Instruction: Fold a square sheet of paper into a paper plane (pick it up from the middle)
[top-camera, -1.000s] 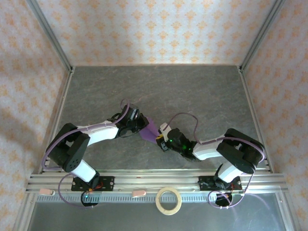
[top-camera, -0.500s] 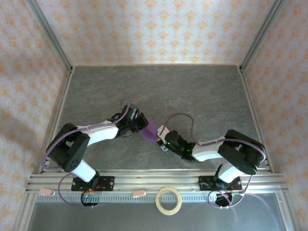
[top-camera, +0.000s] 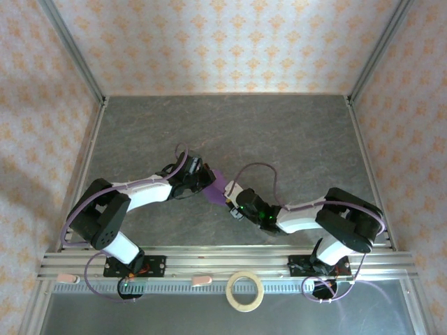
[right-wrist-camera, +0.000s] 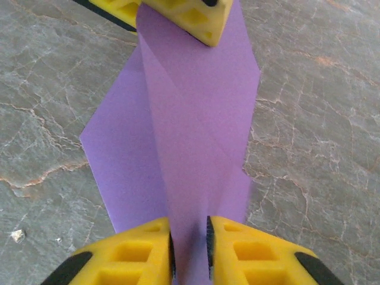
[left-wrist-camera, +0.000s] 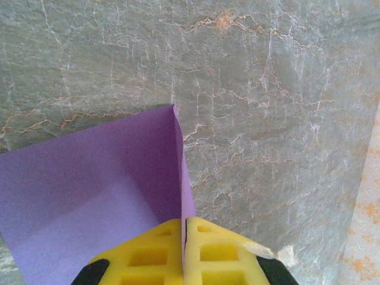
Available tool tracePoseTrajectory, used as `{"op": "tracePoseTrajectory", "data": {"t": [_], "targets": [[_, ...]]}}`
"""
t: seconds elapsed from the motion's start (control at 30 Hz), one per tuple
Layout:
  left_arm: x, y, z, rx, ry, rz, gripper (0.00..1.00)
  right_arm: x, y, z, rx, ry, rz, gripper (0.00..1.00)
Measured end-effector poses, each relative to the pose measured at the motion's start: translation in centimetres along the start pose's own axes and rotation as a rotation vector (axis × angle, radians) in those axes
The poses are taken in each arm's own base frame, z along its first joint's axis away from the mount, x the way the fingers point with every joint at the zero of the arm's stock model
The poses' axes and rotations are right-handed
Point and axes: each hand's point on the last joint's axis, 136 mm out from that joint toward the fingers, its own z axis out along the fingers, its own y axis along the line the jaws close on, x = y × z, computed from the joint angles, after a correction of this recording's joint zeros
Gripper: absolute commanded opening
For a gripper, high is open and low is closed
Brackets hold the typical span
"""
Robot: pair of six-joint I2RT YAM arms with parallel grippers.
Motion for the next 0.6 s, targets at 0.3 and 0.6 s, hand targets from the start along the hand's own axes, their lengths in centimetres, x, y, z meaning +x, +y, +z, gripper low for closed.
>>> {"op": "tracePoseTrajectory", "data": {"t": [0.3, 0.6], "targets": [[0.01, 0.04, 0.04, -0.001, 0.001, 0.0, 0.0, 0.11, 0.07, 0.19, -0.001, 0.007, -0.001, 0.1], [0.02, 0.17, 0.26, -0.007, 0.003, -0.001, 0.0, 0.27, 0.12, 0.19, -0.004, 0.013, 0.017, 0.0]]}}
